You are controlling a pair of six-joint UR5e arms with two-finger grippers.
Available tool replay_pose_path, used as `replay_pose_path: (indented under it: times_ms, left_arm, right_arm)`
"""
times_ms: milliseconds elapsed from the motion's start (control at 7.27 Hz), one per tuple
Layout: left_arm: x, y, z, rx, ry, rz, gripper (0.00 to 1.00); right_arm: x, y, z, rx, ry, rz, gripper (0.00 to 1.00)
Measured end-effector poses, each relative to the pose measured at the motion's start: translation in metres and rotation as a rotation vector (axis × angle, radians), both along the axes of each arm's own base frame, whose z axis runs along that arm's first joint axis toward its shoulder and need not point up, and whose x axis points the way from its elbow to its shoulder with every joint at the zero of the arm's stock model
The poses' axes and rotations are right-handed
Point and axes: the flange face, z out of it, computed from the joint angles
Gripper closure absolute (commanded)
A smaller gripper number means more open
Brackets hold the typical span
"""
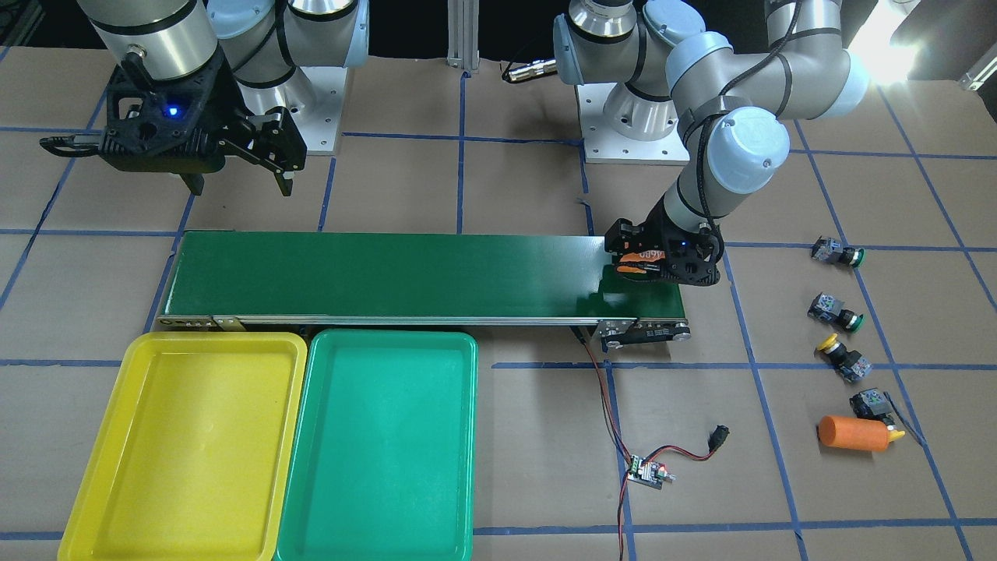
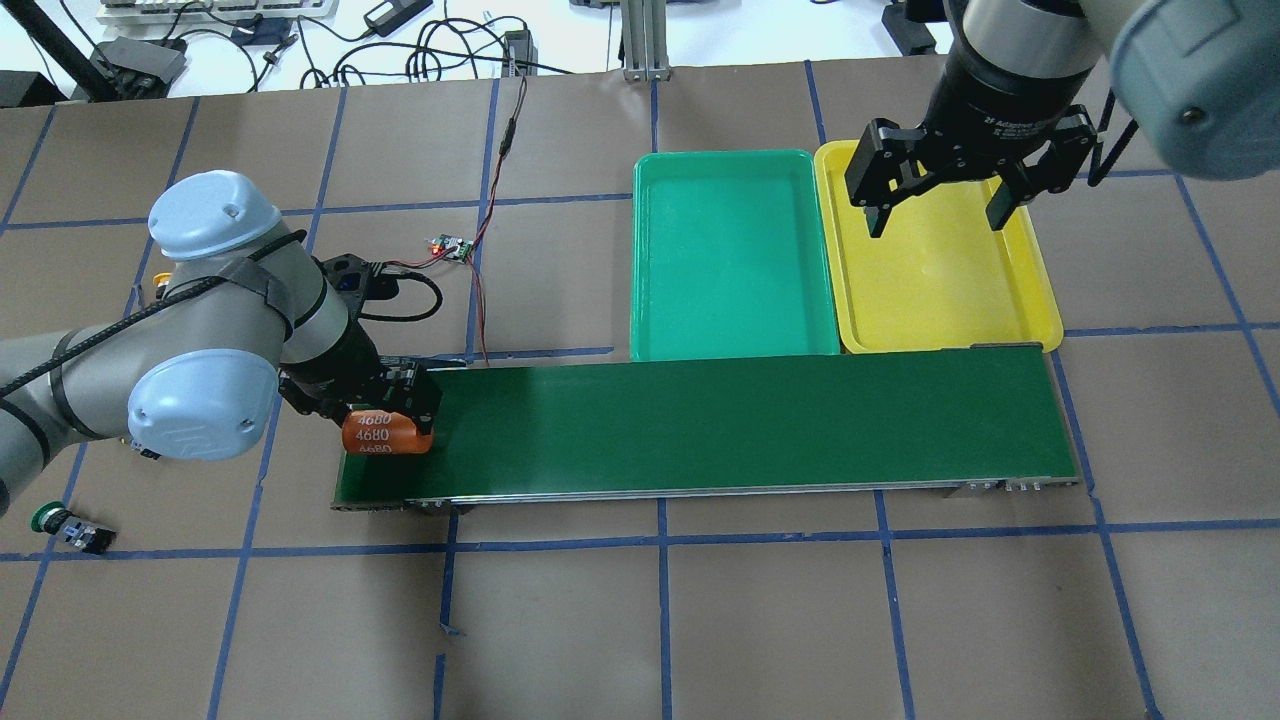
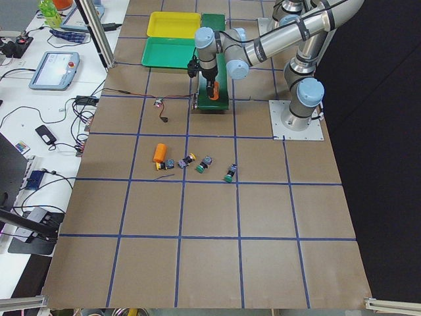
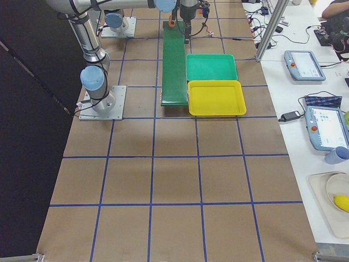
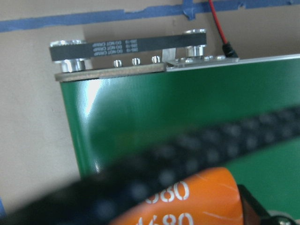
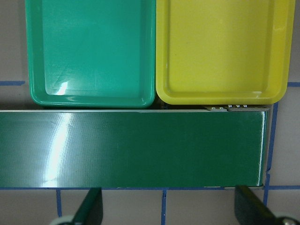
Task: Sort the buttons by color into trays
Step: 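Carry the battery onto the conveyor belt and open the left gripper, then return the left gripper to the parts while the right gripper moves to the belt end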
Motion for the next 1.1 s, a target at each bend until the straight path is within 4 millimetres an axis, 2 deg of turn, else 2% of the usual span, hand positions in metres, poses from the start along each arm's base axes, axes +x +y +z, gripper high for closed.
replay_pose_path:
  times_ms: [413,550,688,825,963,1100]
  left_arm:
    - [-0.003,-0.005,-0.005,-0.007,0.014,0.086,0.00]
    - [-0.004,-0.007,-0.003,-0.013,0.021,0.103,0.00]
    - [-0.004,-0.014,0.007,-0.033,0.020,0.118,0.00]
    - [-0.001,-0.024,0.023,-0.056,0.017,0.129,0.00]
    - [0.004,-0.036,0.042,-0.076,0.010,0.137,0.00]
    - [0.013,-0.048,0.060,-0.091,0.003,0.142,0.00]
  right_arm:
    - [0.000,0.001,-0.002,0.004,0.003,0.003,0.00]
    - [-0.001,0.001,-0.003,0.004,0.006,0.006,0.00]
    - [-0.001,0.001,-0.005,0.011,0.008,0.009,0.00]
    - [0.000,0.004,-0.016,0.038,0.010,0.011,0.00]
    - [-0.001,0.010,-0.041,0.090,0.013,0.011,0.00]
    - [-0.001,0.020,-0.079,0.148,0.017,0.012,0.00]
